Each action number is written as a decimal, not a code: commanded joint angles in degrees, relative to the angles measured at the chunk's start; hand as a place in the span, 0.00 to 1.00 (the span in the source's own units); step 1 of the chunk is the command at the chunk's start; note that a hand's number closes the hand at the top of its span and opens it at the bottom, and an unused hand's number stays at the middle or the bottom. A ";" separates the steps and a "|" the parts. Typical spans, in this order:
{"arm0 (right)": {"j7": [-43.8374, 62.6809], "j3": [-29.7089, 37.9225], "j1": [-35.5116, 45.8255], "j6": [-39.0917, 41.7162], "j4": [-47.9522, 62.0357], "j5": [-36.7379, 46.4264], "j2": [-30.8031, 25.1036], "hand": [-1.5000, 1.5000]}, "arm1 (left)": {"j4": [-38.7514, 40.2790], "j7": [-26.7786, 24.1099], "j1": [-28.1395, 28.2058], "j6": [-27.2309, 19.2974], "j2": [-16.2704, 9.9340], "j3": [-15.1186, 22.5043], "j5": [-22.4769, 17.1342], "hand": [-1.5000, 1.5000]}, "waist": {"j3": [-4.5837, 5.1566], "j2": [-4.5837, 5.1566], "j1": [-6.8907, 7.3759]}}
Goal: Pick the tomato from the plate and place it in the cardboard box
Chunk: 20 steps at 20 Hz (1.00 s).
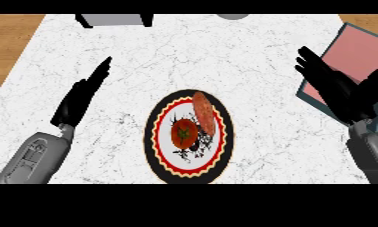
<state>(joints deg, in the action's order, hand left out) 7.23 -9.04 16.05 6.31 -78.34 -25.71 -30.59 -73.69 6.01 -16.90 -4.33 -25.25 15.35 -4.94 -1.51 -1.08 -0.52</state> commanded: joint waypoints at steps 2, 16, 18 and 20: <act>-7.95 1.17 -2.14 -4.26 -11.99 3.34 1.68 0.00 | -3.49 -3.27 0.14 -0.59 -0.97 -1.20 1.11 0.50 | 1.55 0.27 -0.89; -24.28 -12.67 -5.85 -19.82 -29.24 44.42 -1.85 0.00 | -8.89 -12.24 1.13 4.21 -1.67 -3.67 -1.15 0.50 | 1.55 1.04 -0.01; -19.53 -16.69 -7.66 -21.62 -34.47 51.46 -2.44 0.00 | -14.27 -11.43 4.45 3.50 -1.65 -2.17 -0.24 0.50 | 1.59 0.54 0.30; -16.63 -18.77 -7.00 -20.06 -34.83 55.71 -2.48 0.00 | -11.24 -11.30 1.50 4.42 -1.23 -3.69 -0.58 0.50 | 1.58 0.89 0.05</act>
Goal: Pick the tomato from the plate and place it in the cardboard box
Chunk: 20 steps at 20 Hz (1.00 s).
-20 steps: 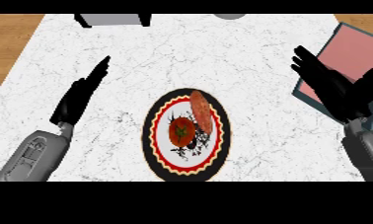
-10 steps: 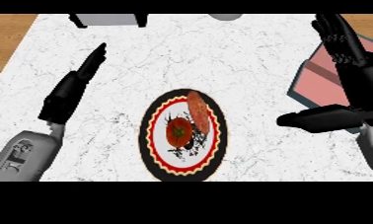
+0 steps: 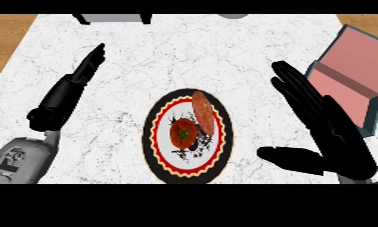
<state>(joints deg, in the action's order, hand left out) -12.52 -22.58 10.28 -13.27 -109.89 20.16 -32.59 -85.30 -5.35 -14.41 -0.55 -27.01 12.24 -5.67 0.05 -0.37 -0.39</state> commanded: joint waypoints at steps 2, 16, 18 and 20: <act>10.80 -6.44 1.62 4.57 -3.15 13.26 -3.10 0.00 | 0.30 -0.16 -0.24 0.32 0.88 -0.11 0.67 0.50 | 0.09 0.15 0.16; 51.23 -33.68 12.90 34.74 -6.74 37.94 15.43 0.00 | 3.18 -3.15 0.32 4.42 -0.31 -3.24 -0.45 0.50 | 0.10 0.24 0.41; 55.85 -33.42 14.44 40.68 -5.55 37.22 19.91 0.00 | -1.01 0.86 -0.43 2.35 1.39 -1.88 0.94 0.50 | 0.03 0.14 0.59; 58.85 -32.87 13.20 44.67 -7.36 36.71 22.55 0.00 | -3.05 1.97 0.51 0.96 3.41 -0.36 2.84 0.50 | -0.01 0.16 0.38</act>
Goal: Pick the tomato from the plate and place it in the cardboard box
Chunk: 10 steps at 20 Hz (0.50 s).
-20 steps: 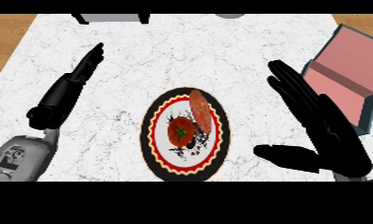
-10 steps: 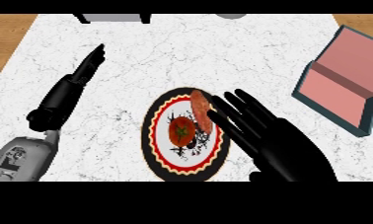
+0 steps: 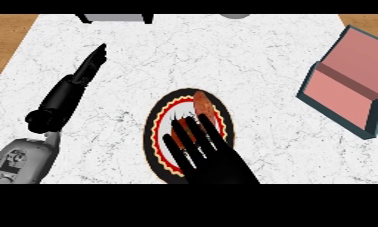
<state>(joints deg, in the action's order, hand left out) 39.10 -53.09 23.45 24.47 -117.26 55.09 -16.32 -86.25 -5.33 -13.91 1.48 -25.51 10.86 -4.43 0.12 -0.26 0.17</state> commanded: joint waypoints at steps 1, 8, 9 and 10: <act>10.07 -4.95 1.02 7.86 3.13 3.08 11.57 0.00 | -1.17 0.66 0.91 1.09 -0.42 -0.73 0.68 0.50 | -0.06 0.07 0.05; 6.47 -3.84 -3.80 6.17 7.28 6.19 12.46 0.00 | -4.20 1.64 2.39 1.72 2.18 -2.04 4.23 0.50 | -0.13 0.18 -0.09; 7.40 -6.42 -2.99 1.57 14.52 8.13 16.10 0.00 | -1.58 2.56 -0.06 1.79 3.80 -1.96 2.96 0.50 | -0.12 0.24 -0.11; 12.16 -8.86 -0.94 1.81 14.63 7.50 16.15 0.00 | -0.78 2.25 -0.57 1.84 3.95 -1.59 3.96 0.50 | -0.11 0.22 -0.03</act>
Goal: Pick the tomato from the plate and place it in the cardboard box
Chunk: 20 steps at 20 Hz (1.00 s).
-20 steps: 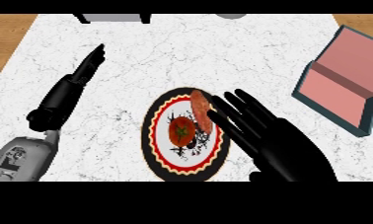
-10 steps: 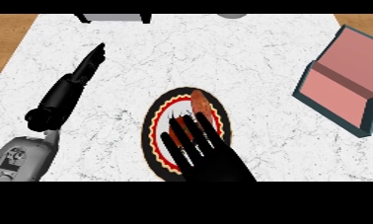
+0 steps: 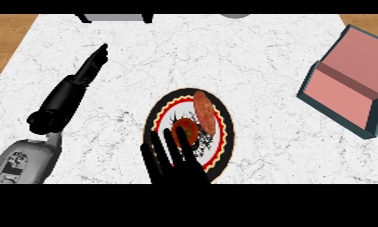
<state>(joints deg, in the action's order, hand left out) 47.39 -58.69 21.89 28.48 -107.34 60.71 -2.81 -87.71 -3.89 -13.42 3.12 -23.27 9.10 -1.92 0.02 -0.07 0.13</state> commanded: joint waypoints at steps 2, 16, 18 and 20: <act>-1.43 3.29 1.00 0.66 3.39 4.11 1.09 0.00 | 2.61 -1.43 -0.97 1.56 1.95 -1.49 1.30 0.50 | -0.02 0.06 -0.18; -5.68 3.59 0.83 -9.59 18.43 9.74 2.79 0.00 | 3.76 -3.11 -0.88 3.87 5.09 -5.21 5.74 0.50 | -0.02 0.09 0.03; -5.23 5.50 1.25 -4.64 14.24 9.95 2.79 0.00 | 0.87 -2.57 2.57 6.93 3.06 -7.13 3.81 0.50 | -0.01 0.03 0.09; -4.38 2.97 -0.92 -7.58 15.82 10.46 2.76 0.00 | -4.52 2.27 2.24 6.08 5.28 -5.04 4.84 0.50 | -0.03 0.01 0.16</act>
<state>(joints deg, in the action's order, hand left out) 41.80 -54.41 21.54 22.06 -93.06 70.78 -0.91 -87.86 -4.01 -12.73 8.49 -19.22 3.67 2.39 0.00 -0.03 0.14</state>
